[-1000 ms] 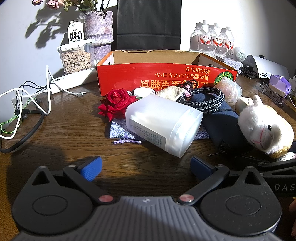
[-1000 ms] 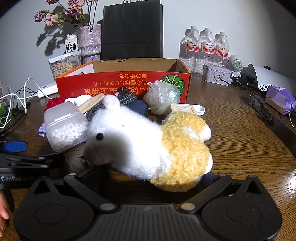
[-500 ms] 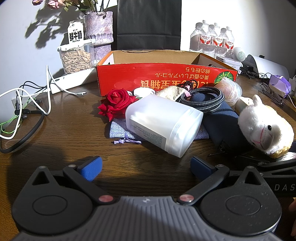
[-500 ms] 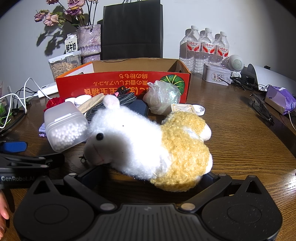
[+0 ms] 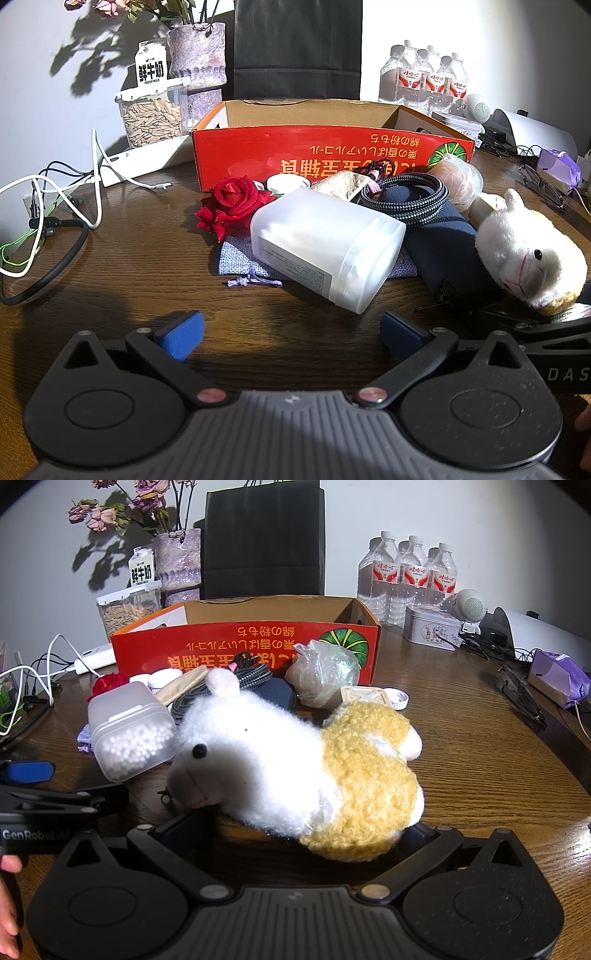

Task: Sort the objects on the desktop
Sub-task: 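Grasp the plush sheep with the right tool while the left tool grasps the white plastic container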

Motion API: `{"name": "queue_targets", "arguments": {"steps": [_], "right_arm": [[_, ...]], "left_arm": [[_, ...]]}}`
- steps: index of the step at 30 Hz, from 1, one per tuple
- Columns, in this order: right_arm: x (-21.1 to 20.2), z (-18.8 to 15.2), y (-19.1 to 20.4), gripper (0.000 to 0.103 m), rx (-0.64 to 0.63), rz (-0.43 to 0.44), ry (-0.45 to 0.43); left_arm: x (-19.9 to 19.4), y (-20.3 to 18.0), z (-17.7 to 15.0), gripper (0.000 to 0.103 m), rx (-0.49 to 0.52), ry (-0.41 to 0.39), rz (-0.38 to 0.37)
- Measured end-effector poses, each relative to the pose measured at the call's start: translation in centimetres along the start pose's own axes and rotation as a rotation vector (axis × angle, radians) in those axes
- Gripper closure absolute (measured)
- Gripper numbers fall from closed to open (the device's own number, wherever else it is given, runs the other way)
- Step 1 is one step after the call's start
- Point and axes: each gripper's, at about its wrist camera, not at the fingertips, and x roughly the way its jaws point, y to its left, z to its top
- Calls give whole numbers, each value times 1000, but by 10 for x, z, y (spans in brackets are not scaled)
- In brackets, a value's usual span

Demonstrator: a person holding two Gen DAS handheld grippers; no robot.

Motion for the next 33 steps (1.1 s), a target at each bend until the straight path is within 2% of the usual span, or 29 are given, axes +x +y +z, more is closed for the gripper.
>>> {"name": "queue_targets", "arguments": {"steps": [8,11,15,18,21,23,25,27,29,31,32,33], "right_arm": [[-2,0,-2,0,2,12,4],[-16,-4,-13,0,37,55,-43],[-41,-5,-28,0,51,101,-100],[-53,3,-38,0,58,139,-158],[-53,19,-55,0,141,164,-178],[-44,31,-66,0,193,195,-158],[-24,42,-74,1,245,178,-84],[-1,50,-79,12,285,180,2],[15,54,-82,18,305,203,53],[24,52,-80,23,303,213,93],[24,50,-78,31,287,206,83],[23,47,-75,44,267,192,79]], "left_arm": [[-2,2,-1,0,-5,-1,4],[-9,1,-5,0,20,-9,-10],[-34,-3,-14,0,98,-90,-63],[-43,-2,-9,0,99,-170,-84],[-27,0,10,0,100,-171,-88],[-12,4,26,0,86,-154,-101],[-1,8,40,0,71,-146,-165],[12,8,51,0,115,-102,-214],[23,9,55,0,154,-95,-209],[31,10,56,0,174,-85,-243],[35,10,56,0,178,-54,-263],[38,11,56,0,173,-27,-265]]}}
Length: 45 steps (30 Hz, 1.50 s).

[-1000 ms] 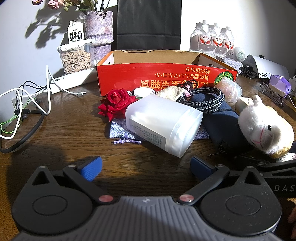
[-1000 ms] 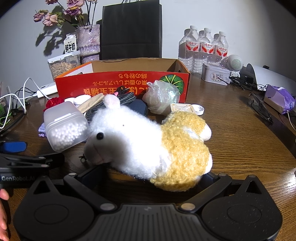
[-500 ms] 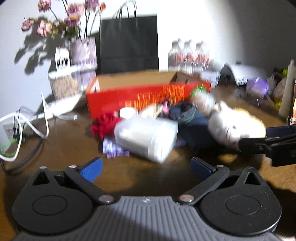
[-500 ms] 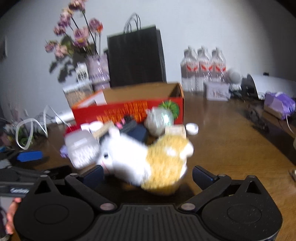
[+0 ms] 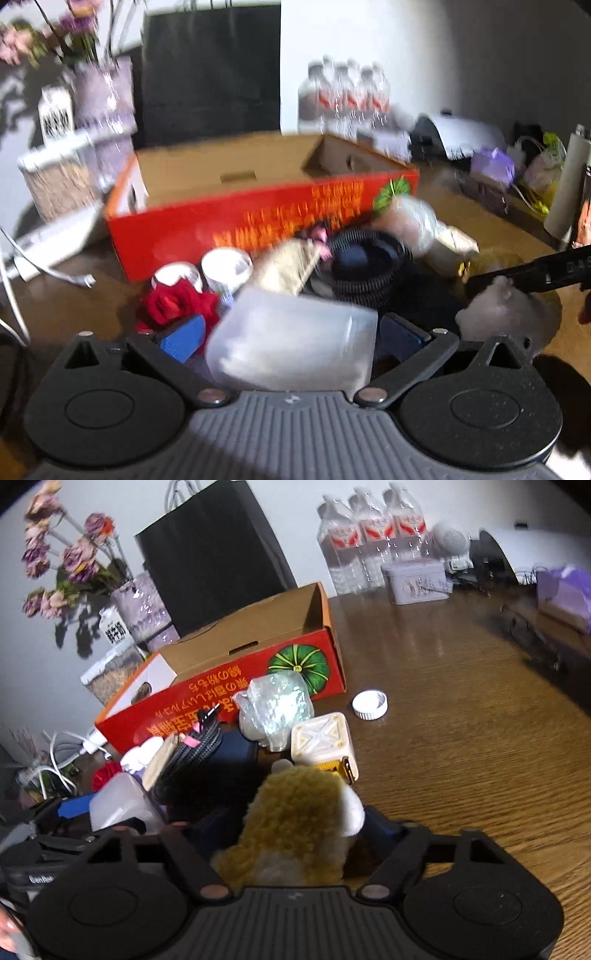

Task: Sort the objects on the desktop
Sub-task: 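Grasp the plush sheep with the right tool while the left tool grasps the white plastic container, then carry the sheep and container into the cardboard box and open both tools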

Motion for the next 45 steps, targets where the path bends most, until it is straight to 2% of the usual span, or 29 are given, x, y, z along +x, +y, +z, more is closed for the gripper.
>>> {"name": "queue_targets", "arguments": {"steps": [1,2,6,9,13,16,20,24,26,28,32,33,35,37,39,43,45], "right_arm": [[-1,-2,1,48,-5,-7,1],[-3,-5,2,53,-8,-4,5],[-20,-17,9,55,-63,-11,-16],[-48,-22,8,55,-83,-14,-75],[-91,-18,7,55,-88,-2,-177],[-111,7,14,55,-120,10,-253],[-97,79,36,55,-174,1,-317],[-31,164,56,55,-170,-52,-278],[15,192,55,55,-146,-97,-223],[64,208,55,55,-156,-190,-165],[131,205,49,55,-165,-276,-47],[140,199,51,55,-191,-289,-26],[155,188,53,54,-264,-359,25],[164,174,60,53,-355,-404,52],[165,163,66,52,-428,-441,60],[160,162,67,48,-444,-426,90],[156,165,71,41,-446,-414,106]], "left_arm": [[2,1,-1,3,-9,22,-7],[2,2,-4,11,-19,27,-10],[-9,-3,-9,12,-15,12,16],[-32,-11,-13,12,-1,-47,46],[-73,-10,-7,12,-60,-137,77],[-93,-1,16,12,-99,-201,86],[-85,20,81,12,-123,-239,148],[-28,48,147,12,-213,-160,219],[12,58,164,12,-259,-91,243],[51,61,170,12,-260,-32,314],[109,42,149,12,-103,52,518],[116,38,143,12,-73,61,536],[128,38,131,12,-84,109,542],[136,42,121,11,-131,170,508],[135,42,114,12,-130,165,507],[128,45,114,12,-154,211,488],[127,47,117,12,-166,239,469]]}}
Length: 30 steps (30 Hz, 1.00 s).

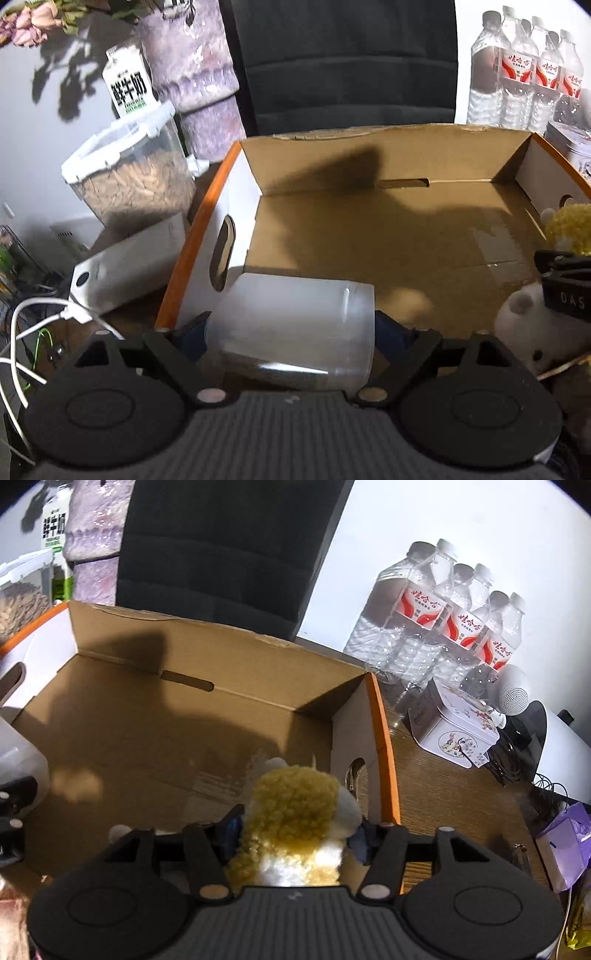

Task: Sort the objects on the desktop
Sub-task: 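Carry the sheep and container into the cardboard box and open both tools, then grasp the red rose with the left tool while the right tool grasps the navy pouch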

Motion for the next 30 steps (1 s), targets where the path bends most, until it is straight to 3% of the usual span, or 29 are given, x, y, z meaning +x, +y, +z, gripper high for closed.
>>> {"name": "queue_targets", "arguments": {"steps": [3,5,8,11,14,17,21,26,30], "right_arm": [[-21,8,-14,27,61,81,-10],[-44,13,-23,24,99,125,-54],[-77,15,-32,22,133,166,-99],[-111,-9,-35,14,174,234,-166],[-136,-57,-34,8,201,301,-232],[-153,-110,-24,8,205,280,-260],[-165,-182,-11,8,231,309,-314],[-165,-239,5,8,267,309,-288],[-170,-263,10,8,285,335,-304]], "left_arm": [[-14,8,9,11,-4,13,-39],[-32,15,14,5,-16,-21,-57],[-58,27,20,4,-37,-66,-74],[-86,42,14,0,-75,-110,-95],[-111,55,-20,0,-78,-185,-188],[-122,63,-68,0,-92,-180,-208],[-135,69,-144,0,-102,-207,-293],[-140,62,-208,0,-74,-241,-239],[-143,60,-231,0,-67,-244,-251]]}}
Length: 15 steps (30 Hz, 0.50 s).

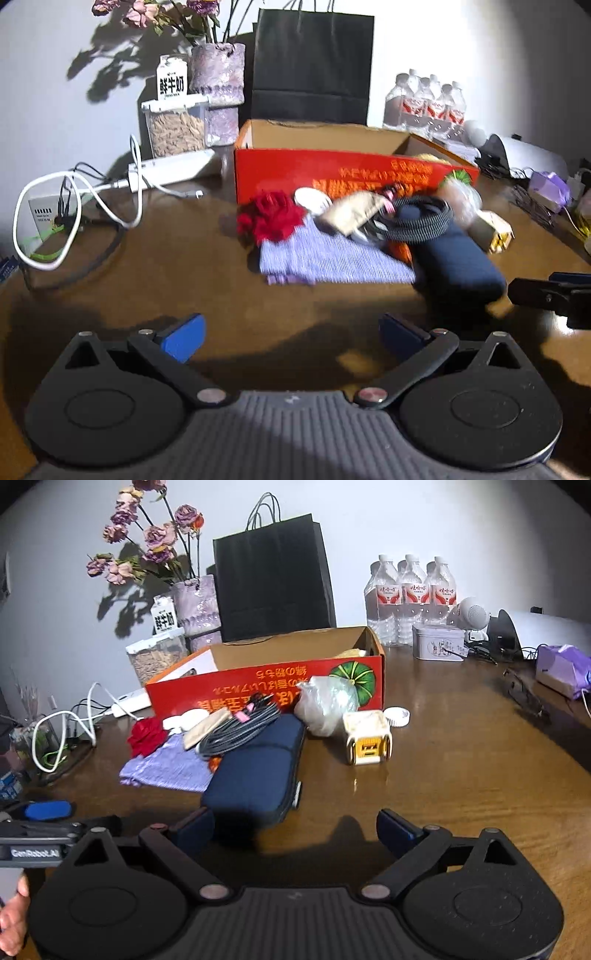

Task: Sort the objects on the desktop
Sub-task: 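Grasp the red rose with the left tool while the right tool grasps the navy pouch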

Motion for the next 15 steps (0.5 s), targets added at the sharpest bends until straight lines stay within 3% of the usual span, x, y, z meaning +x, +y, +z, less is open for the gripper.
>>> {"name": "queue_targets", "arguments": {"steps": [3,5,15], "right_arm": [[-4,-6,-7,8,30,22,-29],[-4,-7,-9,8,47,21,-29],[-1,-8,-8,8,46,21,-14]], "left_arm": [[-7,-1,-3,0,11,-41,-11],[-3,0,-4,0,-2,-16,-33],[5,-3,-6,0,-6,35,4]]}}
